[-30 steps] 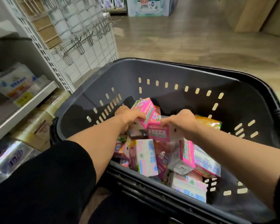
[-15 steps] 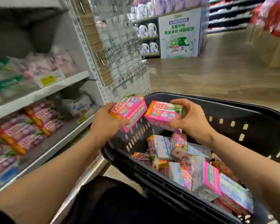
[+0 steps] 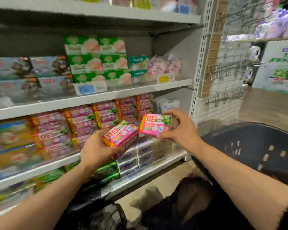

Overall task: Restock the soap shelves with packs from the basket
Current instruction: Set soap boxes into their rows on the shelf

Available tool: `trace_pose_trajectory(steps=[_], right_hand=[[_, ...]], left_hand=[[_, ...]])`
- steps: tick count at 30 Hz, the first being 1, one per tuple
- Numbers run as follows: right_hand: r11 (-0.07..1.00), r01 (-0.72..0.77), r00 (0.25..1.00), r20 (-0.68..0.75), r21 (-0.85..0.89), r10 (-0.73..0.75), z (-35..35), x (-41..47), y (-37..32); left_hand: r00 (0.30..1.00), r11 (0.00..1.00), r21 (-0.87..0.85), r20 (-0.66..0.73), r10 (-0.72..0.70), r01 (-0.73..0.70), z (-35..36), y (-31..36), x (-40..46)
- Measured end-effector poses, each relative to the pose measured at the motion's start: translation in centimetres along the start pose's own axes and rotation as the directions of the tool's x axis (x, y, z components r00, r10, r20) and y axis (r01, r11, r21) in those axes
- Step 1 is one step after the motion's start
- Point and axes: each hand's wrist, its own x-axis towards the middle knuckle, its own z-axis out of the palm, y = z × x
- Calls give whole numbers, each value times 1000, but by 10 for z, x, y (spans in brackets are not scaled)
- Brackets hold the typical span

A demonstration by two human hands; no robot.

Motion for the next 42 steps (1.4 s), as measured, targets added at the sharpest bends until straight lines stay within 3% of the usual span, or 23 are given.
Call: trace_pose_trajectory(steps=[6, 11, 15, 20, 27, 32, 36, 39, 42], right_hand=[[998, 42, 991, 122, 43, -47, 104, 32, -24], [983, 28, 988, 144, 180, -55, 172, 50, -29], [975, 69, 982, 161, 210, -104, 207, 59, -21], [964, 70, 983, 148, 255, -111, 247, 76, -20], [943, 152, 943, 241, 297, -228, 262, 98, -26], [911, 211, 954, 129, 354, -271, 268, 110, -41], [855, 98, 990, 38, 509, -137, 273, 100, -45], [705, -11, 999, -19, 709, 35, 270, 94, -46], [652, -44, 998, 9, 757, 57, 272, 93, -51]], left_hand=[[974, 976, 13, -72, -214, 216, -54, -76, -8], [945, 953, 21, -140, -297, 303, -77, -111, 5], [935, 936, 134, -189, -299, 326, -84, -134, 7], [950, 914, 265, -152, -274, 306, -89, -149, 7], [945, 901, 287, -127, -300, 324, -98, -166, 17], [954, 895, 333, -81, -287, 297, -100, -172, 17], [952, 901, 307, -72, -299, 306, -104, -176, 16], [944, 900, 288, -80, -319, 328, -109, -180, 16], [943, 903, 274, -99, -316, 332, -111, -180, 16]])
